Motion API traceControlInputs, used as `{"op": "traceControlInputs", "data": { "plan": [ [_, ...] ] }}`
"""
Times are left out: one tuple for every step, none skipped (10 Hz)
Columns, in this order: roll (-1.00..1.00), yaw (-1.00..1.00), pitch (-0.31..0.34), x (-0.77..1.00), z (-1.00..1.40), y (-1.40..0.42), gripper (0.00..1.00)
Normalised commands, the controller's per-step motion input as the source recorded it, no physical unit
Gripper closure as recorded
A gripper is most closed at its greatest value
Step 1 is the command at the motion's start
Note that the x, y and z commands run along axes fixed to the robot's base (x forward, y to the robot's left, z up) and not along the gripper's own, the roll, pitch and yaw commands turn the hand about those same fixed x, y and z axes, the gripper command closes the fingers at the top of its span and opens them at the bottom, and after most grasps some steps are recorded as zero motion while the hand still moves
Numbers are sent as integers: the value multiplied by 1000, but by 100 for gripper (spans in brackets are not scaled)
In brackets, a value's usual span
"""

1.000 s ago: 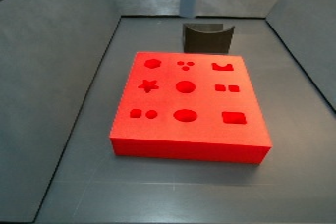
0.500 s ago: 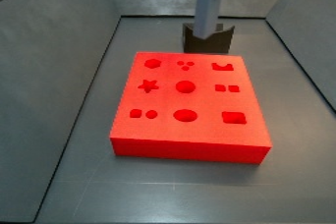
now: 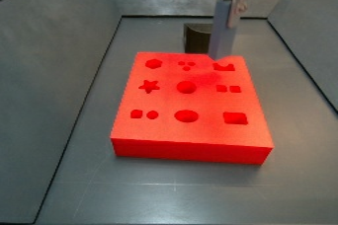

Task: Pick up the arch object. Move up. Move to above the board. Insert the arch object.
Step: Insert the arch object.

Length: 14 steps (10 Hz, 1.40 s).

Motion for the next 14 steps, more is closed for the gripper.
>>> {"op": "traceControlInputs", "data": {
  "plan": [
    [40, -903, 0, 329, -480, 34, 100],
    [37, -903, 0, 326, -477, 37, 100],
    [36, -903, 0, 326, -474, 37, 100],
    [9, -937, -10, 254, -460, 34, 100],
    [0, -980, -44, 123, -366, 51, 100],
    [0, -903, 24, 0, -289, 86, 100],
    [0, -866, 104, -71, -249, 77, 100],
    [0, -666, 130, -231, -203, 251, 100],
    [0, -294, 67, -246, -160, 243, 100],
    [0, -51, 51, -331, -194, 257, 100],
    [0, -226, 17, 0, -231, 217, 100],
    [0, -611, 0, 283, -280, 0, 100],
    [-30, -694, -3, 280, -286, -6, 100],
    [-27, -517, -19, 60, -234, -137, 100]
  ]
}}
